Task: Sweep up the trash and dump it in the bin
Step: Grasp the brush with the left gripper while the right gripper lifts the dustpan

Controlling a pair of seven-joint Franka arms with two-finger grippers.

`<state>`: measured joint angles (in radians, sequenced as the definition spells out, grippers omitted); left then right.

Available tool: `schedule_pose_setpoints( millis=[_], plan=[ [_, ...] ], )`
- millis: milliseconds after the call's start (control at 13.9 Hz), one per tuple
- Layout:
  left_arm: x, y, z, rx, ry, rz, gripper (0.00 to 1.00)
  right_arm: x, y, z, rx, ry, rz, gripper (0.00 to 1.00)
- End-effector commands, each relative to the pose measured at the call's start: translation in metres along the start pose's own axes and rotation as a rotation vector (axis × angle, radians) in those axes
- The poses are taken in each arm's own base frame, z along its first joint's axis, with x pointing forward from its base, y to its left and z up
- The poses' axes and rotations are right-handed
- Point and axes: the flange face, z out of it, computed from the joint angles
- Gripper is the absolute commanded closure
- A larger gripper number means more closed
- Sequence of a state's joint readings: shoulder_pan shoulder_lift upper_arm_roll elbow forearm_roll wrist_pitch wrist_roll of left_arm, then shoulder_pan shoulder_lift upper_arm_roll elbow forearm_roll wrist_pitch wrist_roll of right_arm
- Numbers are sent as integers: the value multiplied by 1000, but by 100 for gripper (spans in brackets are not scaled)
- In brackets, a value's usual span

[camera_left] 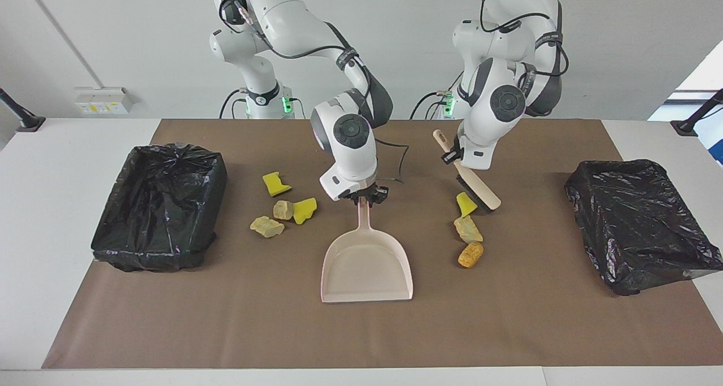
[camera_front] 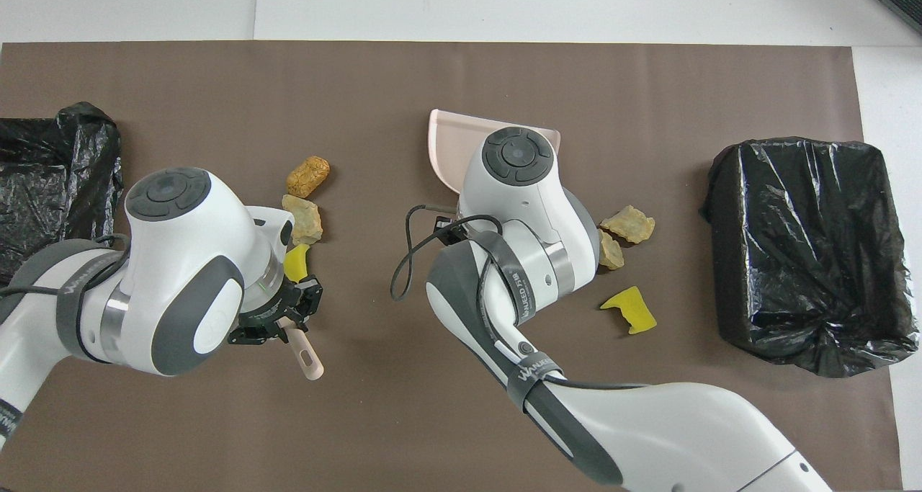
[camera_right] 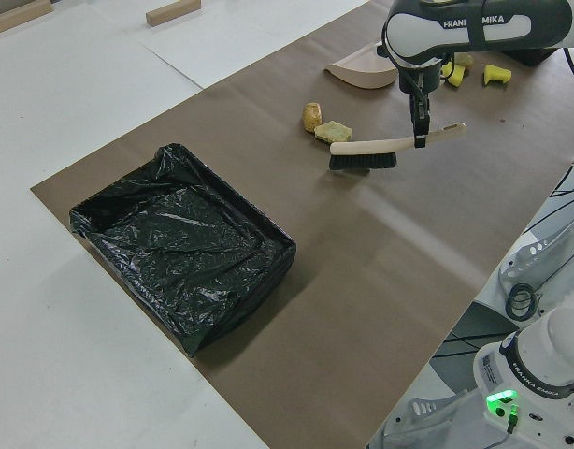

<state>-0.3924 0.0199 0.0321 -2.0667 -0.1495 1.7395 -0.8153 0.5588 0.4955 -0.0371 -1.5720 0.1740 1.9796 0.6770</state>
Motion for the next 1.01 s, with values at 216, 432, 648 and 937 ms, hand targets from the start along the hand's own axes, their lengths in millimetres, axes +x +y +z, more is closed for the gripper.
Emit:
schedule_pose_setpoints(
  millis=[216,432,648,937],
  plan=[
    [16,-31,-7,70,13,214,100,9,23,-36,48,22,-187,100],
    [39,-50,-11,81,32,340,100,4,55,-73,38,30,-390,100],
    [57,-62,-15,101,79,441,100,-19,98,-96,7,18,-547,100],
    [91,-64,-24,36,222,510,100,-63,124,-93,-131,-16,-891,100]
  ],
)
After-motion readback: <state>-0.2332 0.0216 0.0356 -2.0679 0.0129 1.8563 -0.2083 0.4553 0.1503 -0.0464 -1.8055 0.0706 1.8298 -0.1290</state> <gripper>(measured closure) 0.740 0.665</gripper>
